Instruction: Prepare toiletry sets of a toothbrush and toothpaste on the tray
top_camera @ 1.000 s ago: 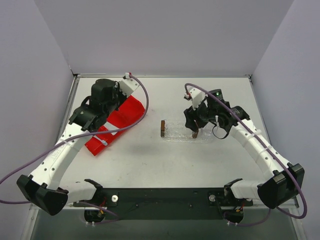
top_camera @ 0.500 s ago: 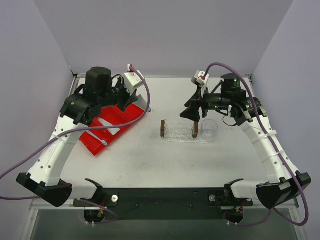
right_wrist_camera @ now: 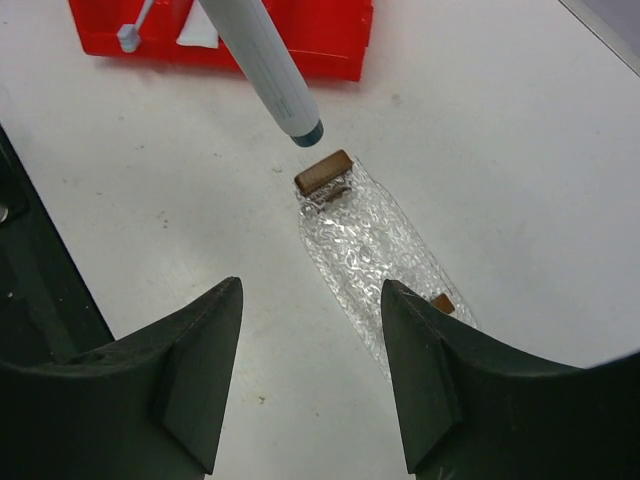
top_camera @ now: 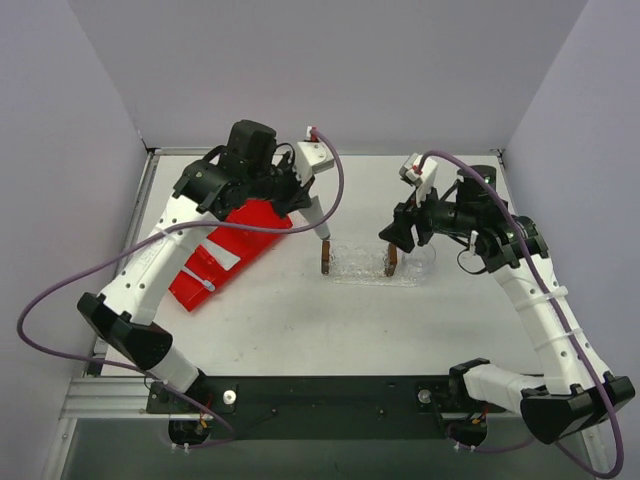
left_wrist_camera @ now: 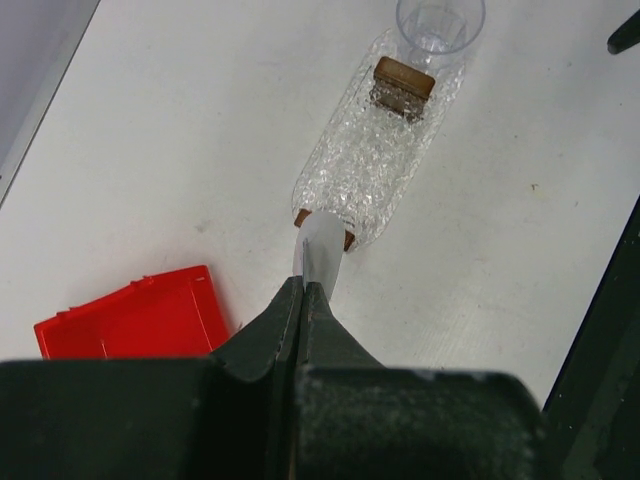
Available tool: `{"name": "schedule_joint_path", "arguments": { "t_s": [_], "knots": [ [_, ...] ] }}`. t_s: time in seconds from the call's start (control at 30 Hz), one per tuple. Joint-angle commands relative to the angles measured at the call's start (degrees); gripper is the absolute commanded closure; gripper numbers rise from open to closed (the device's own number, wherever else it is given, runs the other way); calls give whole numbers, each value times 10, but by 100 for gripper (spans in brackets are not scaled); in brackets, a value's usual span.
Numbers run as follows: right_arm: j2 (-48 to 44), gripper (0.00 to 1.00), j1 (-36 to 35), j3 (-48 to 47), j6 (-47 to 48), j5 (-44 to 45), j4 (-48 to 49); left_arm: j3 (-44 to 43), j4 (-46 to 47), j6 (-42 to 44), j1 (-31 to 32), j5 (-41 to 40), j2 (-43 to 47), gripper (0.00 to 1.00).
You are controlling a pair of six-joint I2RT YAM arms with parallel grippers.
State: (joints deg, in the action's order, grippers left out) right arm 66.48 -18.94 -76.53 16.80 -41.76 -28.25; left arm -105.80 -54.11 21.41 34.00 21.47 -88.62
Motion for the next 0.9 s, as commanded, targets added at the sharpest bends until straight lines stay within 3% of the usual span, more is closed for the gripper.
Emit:
{"name": "schedule_joint_path", "arguments": {
  "t_s": [0.0,0.33,0.87],
  "knots": [
    [-45,48,11,56,4,73,2,-88,-14,17,19,11,-51,100],
    [-116,48,75,164,-19,118,3,-227,-92,36,44,4,-161,100],
    [-138,48,133,199,-41,86,12,-208,-73,37,64,-18,-196,100]
  ]
}}
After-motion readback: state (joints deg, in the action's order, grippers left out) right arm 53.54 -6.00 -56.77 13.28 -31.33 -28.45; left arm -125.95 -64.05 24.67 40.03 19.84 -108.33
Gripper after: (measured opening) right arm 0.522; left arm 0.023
